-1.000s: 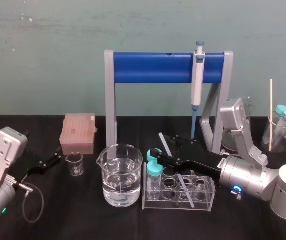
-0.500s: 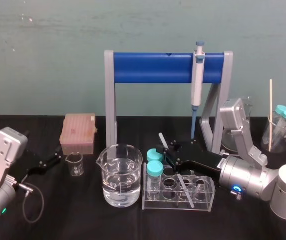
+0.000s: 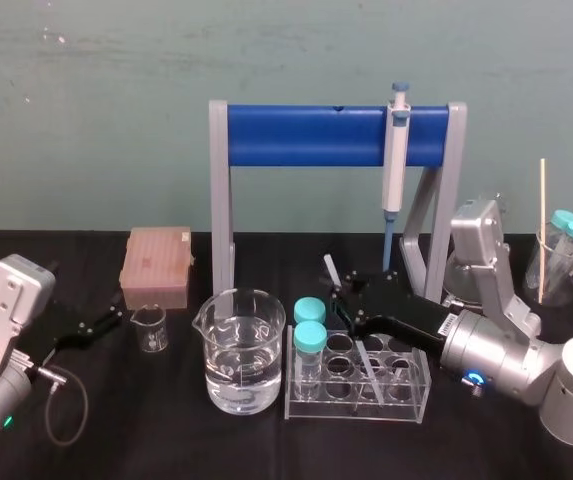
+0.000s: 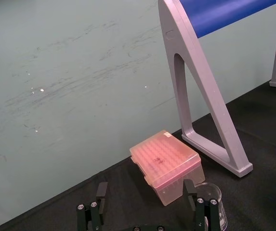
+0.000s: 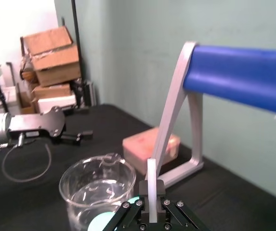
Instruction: Pick up the stirring rod with one hand, then place it down.
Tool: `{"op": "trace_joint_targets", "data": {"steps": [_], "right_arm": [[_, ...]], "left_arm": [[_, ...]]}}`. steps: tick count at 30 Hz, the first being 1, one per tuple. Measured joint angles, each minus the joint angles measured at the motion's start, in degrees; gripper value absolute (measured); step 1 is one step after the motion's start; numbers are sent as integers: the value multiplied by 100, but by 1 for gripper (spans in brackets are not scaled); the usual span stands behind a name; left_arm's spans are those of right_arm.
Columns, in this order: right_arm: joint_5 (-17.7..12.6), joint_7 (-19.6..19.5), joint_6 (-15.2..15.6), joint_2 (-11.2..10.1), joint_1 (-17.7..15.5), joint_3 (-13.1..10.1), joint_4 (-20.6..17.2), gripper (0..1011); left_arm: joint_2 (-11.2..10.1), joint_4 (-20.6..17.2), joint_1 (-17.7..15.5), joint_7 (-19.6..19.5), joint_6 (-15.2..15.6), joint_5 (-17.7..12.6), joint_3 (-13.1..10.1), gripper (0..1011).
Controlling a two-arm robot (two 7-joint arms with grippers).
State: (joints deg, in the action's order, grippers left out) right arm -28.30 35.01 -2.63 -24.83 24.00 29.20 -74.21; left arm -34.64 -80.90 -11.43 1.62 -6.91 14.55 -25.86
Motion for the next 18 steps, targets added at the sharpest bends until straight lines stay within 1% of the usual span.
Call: {"op": "trace_joint_targets", "data": {"steps": [1,3,4,6,7,8,9,10,14,16,18], "right_arm": [[53,-41,-189,14,-46,-39,-9,77],[111,-89,-409,34,-102,-88,-13,78],[153,-130,-628,60,-177,-154,-14,78],[162,-149,-820,79,-245,-216,-20,77],[156,-150,-916,91,-287,-252,-23,77],[117,-142,-1081,112,-367,-332,-40,77],[81,-126,-1156,121,-408,-372,-51,77],[1,-79,-1287,141,-490,-448,-77,77],[-160,37,-1466,174,-631,-573,-136,77],[-318,153,-1593,203,-759,-690,-204,77],[-401,198,-1632,226,-812,-754,-236,77]], "left_arm": [[0,0,0,0,0,0,0,1000],[0,0,0,0,0,0,0,1000],[0,0,0,0,0,0,0,1000],[0,0,0,0,0,0,0,1000],[0,0,0,0,0,0,0,1000],[0,0,0,0,0,0,0,1000],[0,0,0,0,0,0,0,1000],[0,0,0,0,0,0,0,1000],[0,0,0,0,0,0,0,1000],[0,0,0,0,0,0,0,1000],[0,0,0,0,0,0,0,1000]]}}
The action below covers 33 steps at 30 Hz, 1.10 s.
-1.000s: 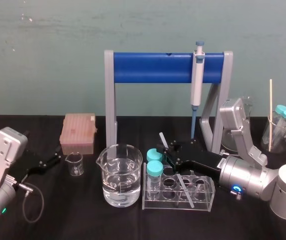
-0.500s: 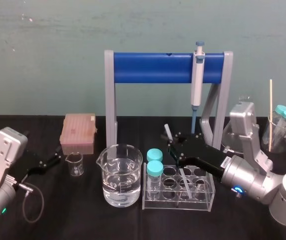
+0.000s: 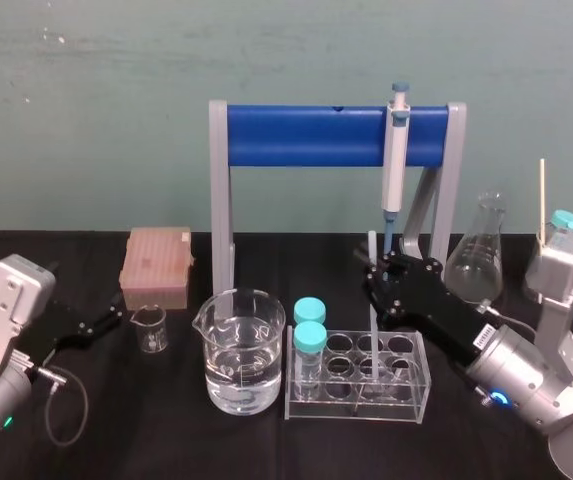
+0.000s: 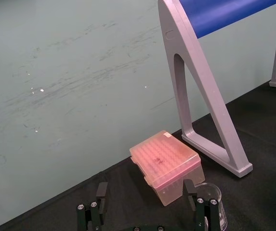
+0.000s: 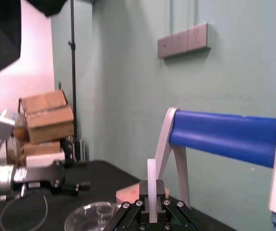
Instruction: Pick up the stirring rod with one hand, then place it down.
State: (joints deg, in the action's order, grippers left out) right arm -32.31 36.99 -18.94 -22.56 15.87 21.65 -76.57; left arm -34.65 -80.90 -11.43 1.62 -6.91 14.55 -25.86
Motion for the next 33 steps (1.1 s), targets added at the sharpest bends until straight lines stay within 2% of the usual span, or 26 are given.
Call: {"op": "trace_joint_targets", "data": {"steps": [7,13,19,33], "right_arm": [[-110,29,-229,61,-116,-252,-210,77],[-198,34,-397,71,-48,-512,-506,77],[-268,12,-438,20,-13,-748,-816,77],[-158,-72,-368,-73,-97,-890,-995,77]], "left_arm": [[0,0,0,0,0,0,0,1000],[0,0,0,0,0,0,0,1000],[0,0,0,0,0,0,0,1000],[0,0,0,0,0,0,0,1000]]}}
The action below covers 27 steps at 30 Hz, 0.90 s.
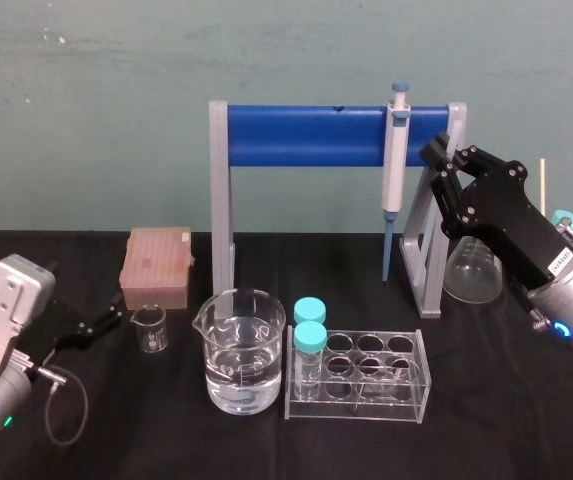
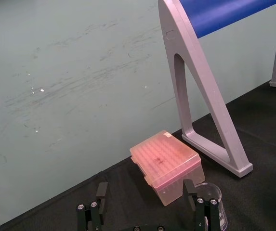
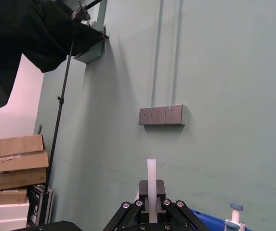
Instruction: Pick up the stirring rod with one hand, then place it down.
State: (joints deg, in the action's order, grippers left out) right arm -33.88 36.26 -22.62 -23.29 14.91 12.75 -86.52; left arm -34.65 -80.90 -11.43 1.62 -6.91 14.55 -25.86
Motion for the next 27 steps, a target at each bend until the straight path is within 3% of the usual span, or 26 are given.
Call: {"op": "trace_joint_targets", "data": {"steps": [27], "right_arm": [[-17,20,114,44,31,24,129,77]], "left_arm": [[0,0,0,0,0,0,0,1000]]}}
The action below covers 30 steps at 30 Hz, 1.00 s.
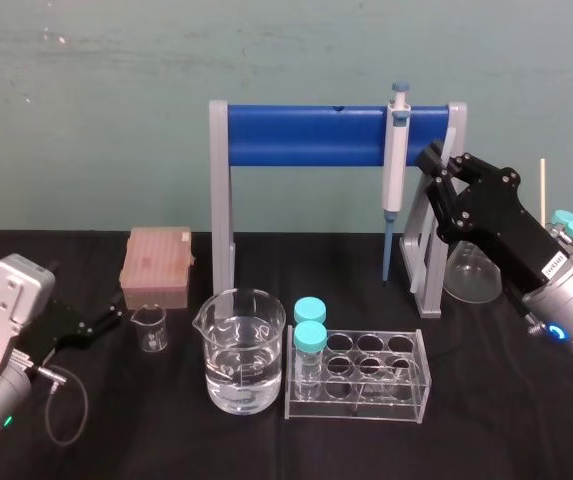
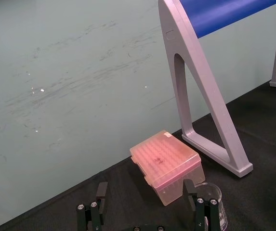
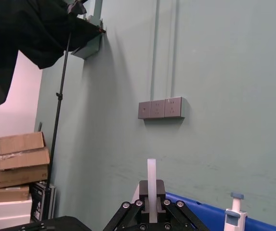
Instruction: Pick up the stirring rod with one hand, then place it down.
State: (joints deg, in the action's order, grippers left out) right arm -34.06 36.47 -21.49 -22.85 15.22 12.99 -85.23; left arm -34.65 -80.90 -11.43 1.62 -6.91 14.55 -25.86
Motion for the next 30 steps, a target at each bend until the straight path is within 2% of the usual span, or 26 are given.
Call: {"op": "trace_joint_targets", "data": {"steps": [30], "right_arm": [[-24,-11,49,-22,-73,19,-64,77]], "left_arm": [[0,0,0,0,0,0,0,1000]]}}
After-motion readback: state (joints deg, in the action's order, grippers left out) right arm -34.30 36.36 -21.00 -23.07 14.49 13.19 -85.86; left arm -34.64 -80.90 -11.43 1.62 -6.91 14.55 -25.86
